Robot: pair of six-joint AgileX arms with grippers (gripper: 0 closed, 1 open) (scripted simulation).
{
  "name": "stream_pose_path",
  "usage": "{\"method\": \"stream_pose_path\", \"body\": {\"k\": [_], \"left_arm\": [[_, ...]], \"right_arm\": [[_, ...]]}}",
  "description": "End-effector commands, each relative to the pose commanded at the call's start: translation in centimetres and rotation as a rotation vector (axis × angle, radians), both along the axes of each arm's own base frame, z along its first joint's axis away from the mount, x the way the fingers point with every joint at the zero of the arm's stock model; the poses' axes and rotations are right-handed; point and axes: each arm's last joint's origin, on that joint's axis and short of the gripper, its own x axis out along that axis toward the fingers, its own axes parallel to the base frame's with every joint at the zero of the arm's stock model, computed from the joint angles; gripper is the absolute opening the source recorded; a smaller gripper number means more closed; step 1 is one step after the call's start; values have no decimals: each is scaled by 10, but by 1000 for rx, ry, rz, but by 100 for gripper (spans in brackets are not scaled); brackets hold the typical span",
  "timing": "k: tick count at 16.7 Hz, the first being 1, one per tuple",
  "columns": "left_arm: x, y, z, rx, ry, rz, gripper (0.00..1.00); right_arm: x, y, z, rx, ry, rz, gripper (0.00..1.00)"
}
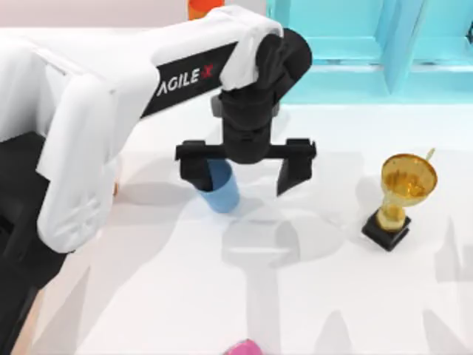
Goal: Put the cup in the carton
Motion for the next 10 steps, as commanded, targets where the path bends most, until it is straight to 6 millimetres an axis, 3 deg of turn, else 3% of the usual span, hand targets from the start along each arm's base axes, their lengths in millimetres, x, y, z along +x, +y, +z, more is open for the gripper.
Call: {"method": "stream_pose_path", "body": {"k": [10], "left_arm": [[0, 0, 0, 0, 0, 0, 10]], "right_arm": [[0, 0, 0, 0, 0, 0, 100]]}}
